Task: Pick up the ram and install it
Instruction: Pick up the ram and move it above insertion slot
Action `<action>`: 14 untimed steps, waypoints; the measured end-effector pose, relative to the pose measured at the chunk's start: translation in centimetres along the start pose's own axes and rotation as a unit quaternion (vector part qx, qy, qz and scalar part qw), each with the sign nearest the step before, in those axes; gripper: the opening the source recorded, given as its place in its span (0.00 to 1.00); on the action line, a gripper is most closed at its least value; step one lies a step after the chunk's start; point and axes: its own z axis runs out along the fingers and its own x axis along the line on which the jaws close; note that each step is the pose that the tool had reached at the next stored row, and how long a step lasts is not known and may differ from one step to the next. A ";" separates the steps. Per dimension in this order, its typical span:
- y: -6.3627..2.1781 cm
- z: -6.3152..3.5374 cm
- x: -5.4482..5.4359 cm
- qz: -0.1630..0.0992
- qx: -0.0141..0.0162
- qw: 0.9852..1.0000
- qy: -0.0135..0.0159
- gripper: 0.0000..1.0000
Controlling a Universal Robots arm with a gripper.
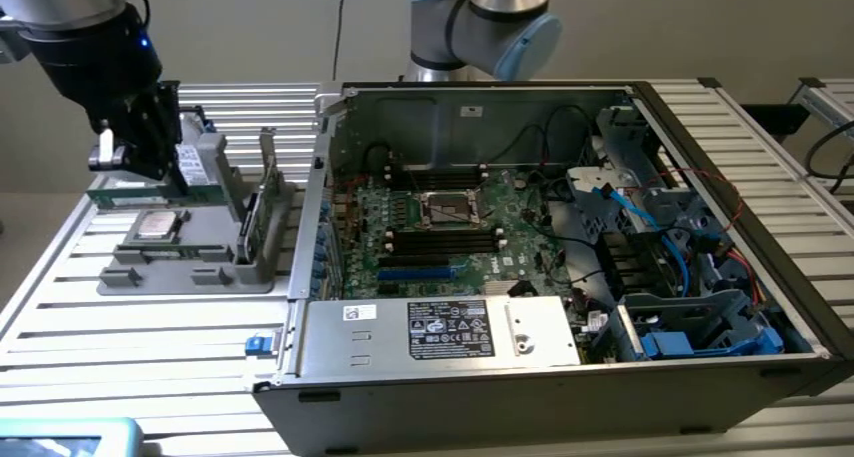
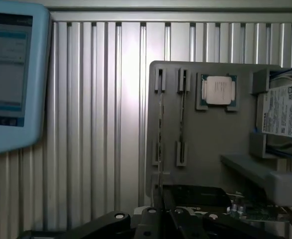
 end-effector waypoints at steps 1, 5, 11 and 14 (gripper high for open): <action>-0.41 -0.44 0.0 0.000 0.000 1.000 0.000 0.12; -2.10 -2.16 0.2 0.000 0.000 1.000 -0.002 0.12; -4.65 -4.38 0.2 0.000 0.000 1.000 -0.004 0.12; -6.03 -5.24 0.2 0.000 0.000 1.000 -0.004 0.12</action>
